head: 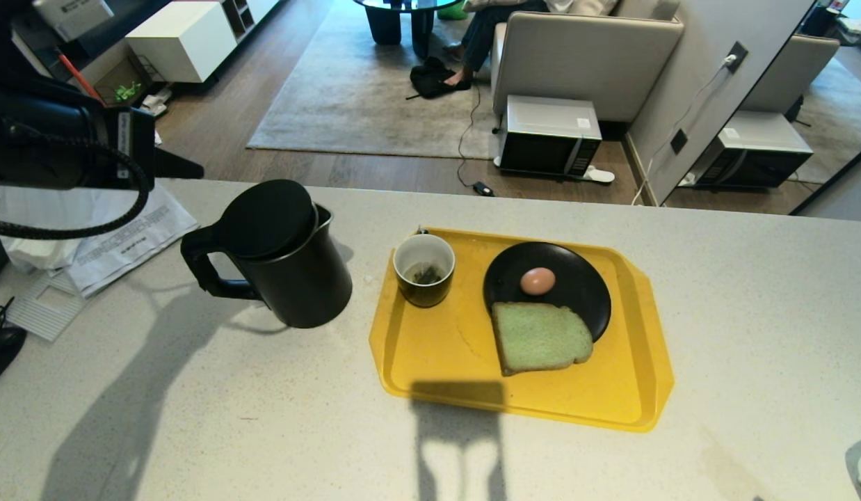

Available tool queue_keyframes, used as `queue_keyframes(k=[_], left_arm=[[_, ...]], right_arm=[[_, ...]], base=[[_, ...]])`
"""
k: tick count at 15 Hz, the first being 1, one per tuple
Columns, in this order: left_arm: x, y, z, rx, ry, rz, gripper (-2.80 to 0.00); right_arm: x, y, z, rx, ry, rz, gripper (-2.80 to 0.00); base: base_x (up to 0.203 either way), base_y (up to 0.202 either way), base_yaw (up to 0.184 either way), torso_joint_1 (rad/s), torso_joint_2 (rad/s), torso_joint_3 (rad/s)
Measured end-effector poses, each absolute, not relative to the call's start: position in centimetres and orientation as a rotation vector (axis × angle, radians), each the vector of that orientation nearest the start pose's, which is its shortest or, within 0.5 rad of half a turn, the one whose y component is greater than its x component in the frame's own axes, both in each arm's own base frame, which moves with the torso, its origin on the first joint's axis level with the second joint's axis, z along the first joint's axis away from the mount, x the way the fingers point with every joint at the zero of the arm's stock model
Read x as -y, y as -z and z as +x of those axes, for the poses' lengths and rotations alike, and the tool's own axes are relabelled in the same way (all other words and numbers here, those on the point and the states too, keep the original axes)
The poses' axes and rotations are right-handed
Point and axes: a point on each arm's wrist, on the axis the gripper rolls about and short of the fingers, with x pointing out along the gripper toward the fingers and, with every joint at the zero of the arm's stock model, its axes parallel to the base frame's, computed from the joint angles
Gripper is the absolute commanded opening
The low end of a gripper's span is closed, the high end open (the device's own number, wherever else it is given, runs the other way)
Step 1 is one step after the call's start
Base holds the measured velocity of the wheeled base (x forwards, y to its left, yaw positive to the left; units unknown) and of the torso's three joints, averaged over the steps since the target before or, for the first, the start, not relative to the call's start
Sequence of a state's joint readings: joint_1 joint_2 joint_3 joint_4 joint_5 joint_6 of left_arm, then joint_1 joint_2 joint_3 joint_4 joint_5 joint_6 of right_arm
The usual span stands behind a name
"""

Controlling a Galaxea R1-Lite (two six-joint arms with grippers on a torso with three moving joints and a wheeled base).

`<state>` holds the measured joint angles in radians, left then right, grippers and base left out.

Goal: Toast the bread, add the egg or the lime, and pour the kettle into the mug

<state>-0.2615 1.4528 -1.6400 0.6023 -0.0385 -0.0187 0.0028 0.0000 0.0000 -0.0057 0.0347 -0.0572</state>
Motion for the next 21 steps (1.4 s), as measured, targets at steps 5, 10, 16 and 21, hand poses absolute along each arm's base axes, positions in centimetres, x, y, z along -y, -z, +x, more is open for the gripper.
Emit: queue_keyframes(k=[5,10,16,21], left_arm=[[6.4,-34.5,23.3,-0.512,0.284,0.016,-2.8],[7.0,-32.6,25.7,-0.582,0.28,0.023,-2.8],[8.1,-30.9,28.0,-0.623,0.284,0.005,-2.8],[8.5,-30.2,28.5,-0.646,0.289,0.0,-2.8]], right_arm=[[-0.1,-7.6,-2.3,0.007,-0.037,-0.058,-2.8],[-0.1,-7.6,-2.3,0.006,-0.037,-0.057,-2.8],[-0.1,-7.6,-2.3,0.007,-0.037,-0.057,-2.8],[-0.1,-7.6,-2.3,0.007,-0.037,-0.058,-2.8]], base=[[0.0,0.0,0.0,0.0,0.0,0.0],[0.0,0.0,0.0,0.0,0.0,0.0],[0.0,0.0,0.0,0.0,0.0,0.0],[0.0,0.0,0.0,0.0,0.0,0.0]])
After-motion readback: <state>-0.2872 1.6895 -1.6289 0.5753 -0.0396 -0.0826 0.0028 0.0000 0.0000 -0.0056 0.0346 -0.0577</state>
